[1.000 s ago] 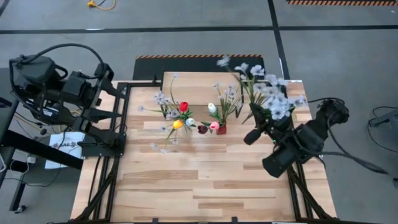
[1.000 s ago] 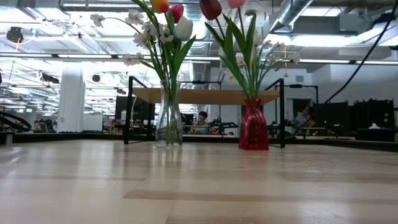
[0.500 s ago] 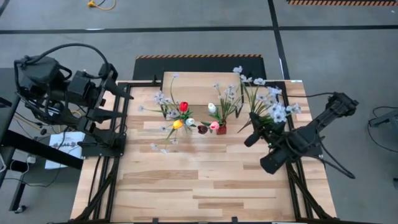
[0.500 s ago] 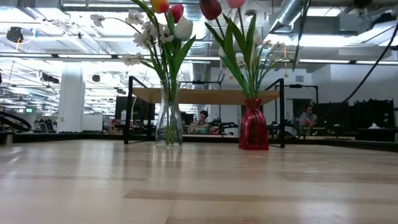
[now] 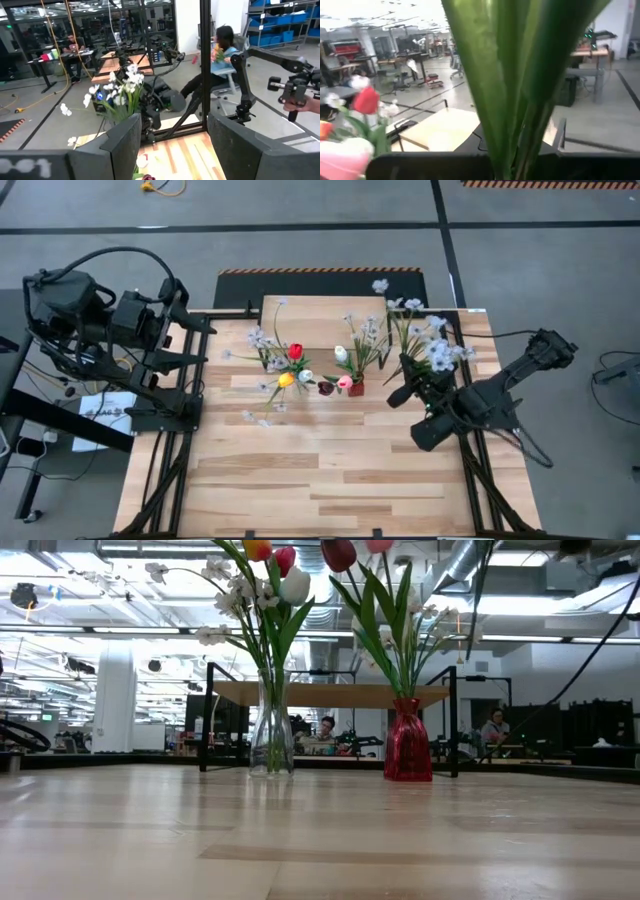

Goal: Pick and place flowers into a vace then onto a shelf
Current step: Put the white flower into the red vase

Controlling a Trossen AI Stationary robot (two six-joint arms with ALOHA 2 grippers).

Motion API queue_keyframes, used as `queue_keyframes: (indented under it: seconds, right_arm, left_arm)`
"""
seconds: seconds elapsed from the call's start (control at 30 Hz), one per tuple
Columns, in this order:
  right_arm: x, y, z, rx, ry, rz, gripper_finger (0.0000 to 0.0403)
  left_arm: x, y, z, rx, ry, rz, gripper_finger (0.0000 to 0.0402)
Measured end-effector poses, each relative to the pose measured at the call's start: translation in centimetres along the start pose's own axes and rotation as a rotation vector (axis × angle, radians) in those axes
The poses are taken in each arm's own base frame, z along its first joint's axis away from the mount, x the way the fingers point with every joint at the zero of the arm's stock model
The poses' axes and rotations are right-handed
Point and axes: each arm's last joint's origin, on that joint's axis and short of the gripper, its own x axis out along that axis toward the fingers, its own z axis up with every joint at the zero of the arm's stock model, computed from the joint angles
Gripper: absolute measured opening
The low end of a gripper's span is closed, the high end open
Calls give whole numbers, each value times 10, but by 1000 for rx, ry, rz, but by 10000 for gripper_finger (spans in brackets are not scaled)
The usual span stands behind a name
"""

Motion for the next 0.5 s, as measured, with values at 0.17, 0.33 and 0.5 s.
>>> queue_keyframes:
  seconds: [0.17,0.33,0.5]
  right_arm:
    - [-10,6,45,-133,12,54,0]
    - [-14,16,105,-307,159,301,0]
    - [-3,32,161,-389,43,738,0]
  left_arm:
    - [0,0,0,0,0,0,219]
    - [0,0,0,0,0,1,219]
    - [0,1,-1,1,13,22,219]
